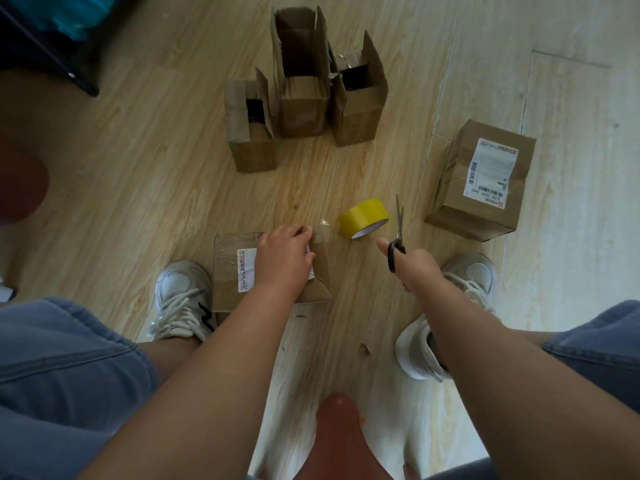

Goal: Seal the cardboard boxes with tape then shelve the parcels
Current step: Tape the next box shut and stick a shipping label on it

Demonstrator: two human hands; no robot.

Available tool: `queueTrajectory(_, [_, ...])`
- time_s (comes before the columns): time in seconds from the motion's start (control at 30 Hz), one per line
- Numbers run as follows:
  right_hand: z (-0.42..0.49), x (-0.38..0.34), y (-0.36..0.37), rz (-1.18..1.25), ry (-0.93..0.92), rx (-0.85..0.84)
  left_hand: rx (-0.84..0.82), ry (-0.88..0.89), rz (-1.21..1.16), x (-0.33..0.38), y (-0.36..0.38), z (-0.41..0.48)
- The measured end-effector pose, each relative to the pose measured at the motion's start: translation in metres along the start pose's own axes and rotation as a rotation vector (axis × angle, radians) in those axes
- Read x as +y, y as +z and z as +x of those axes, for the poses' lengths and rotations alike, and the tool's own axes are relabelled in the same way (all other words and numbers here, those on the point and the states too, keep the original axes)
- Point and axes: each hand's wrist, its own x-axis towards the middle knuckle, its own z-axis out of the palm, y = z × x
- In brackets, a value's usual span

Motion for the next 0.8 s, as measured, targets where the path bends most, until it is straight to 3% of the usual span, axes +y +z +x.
queueTrajectory(0.17, [0.013, 0.002, 0.004, -0.26, 0.033, -0.048, 0.031, -0.008, -0.055, -0.002, 0.004, -0.002])
queueTrajectory(0.3, [0.02, -0.003, 0.0, -0.311, 0.082, -0.066, 0.059, -0.02, -0.095, -0.001, 0.006, 0.0])
queueTrajectory(0.5, [0.034, 0.002, -0.002, -0.308, 0.057, 0.052, 0.093, -0.033, -0.158, -0.002, 0.007, 0.0])
queueTrajectory(0.67, [0.024, -0.003, 0.002, -0.152, -0.161, 0.146, 0.083, -0.05, -0.215, -0.001, 0.003, 0.0])
queueTrajectory(0.8, [0.003, -0.022, 0.021, -0.029, -0.389, 0.052, 0.063, -0.174, -0.324, -0.002, -0.011, 0.01])
